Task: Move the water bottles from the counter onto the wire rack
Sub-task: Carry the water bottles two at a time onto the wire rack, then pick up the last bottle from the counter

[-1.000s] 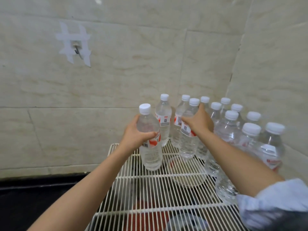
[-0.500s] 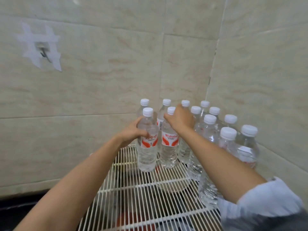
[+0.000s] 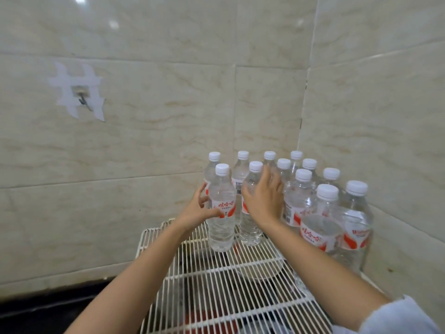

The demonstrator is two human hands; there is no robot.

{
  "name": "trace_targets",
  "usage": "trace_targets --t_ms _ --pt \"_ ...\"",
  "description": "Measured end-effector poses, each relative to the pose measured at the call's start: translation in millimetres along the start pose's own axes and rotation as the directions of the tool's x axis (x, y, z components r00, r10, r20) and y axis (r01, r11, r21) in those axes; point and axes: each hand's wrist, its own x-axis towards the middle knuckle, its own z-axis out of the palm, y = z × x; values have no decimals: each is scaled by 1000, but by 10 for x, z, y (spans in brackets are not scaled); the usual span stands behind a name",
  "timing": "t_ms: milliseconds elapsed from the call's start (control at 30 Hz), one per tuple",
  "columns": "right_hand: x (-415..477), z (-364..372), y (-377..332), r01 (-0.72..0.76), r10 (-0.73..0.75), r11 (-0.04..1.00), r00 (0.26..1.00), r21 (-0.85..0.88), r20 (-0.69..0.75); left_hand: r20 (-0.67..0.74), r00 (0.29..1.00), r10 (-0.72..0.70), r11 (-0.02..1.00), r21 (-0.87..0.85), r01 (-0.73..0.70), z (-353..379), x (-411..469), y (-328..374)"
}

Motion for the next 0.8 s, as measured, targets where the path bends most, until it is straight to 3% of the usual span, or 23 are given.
trace_targets --t_ms 100,200,267,333,467,633,800 --pt "-299 66 -29 189 -180 976 980 109 -89 -81 996 -31 997 67 37 -166 -265 -97" --pt "-577 179 -106 471 -440 867 876 161 -196 -222 975 -30 998 42 40 -486 -755 -289" --pt "-743 286 -213 574 -549 792 819 208 -167 -381 922 -70 998 -17 68 -715 -1230 -466" --pt "-918 431 -418 613 -612 733 784 295 -106 -569 815 -112 994 -65 92 -937 -1781 -675" --pt "-1347 670 -1117 608 -704 660 705 441 82 -843 501 -196 975 -114 189 -1264 -2933 -948" --pt "-2096 829 -1977 752 -872 490 419 440 253 -957 183 -227 949 -175 262 -1406 -4253 -951" --pt "-2901 901 -2565 692 -903 426 281 584 325 -978 -68 -196 932 -208 299 -1342 -5379 -882"
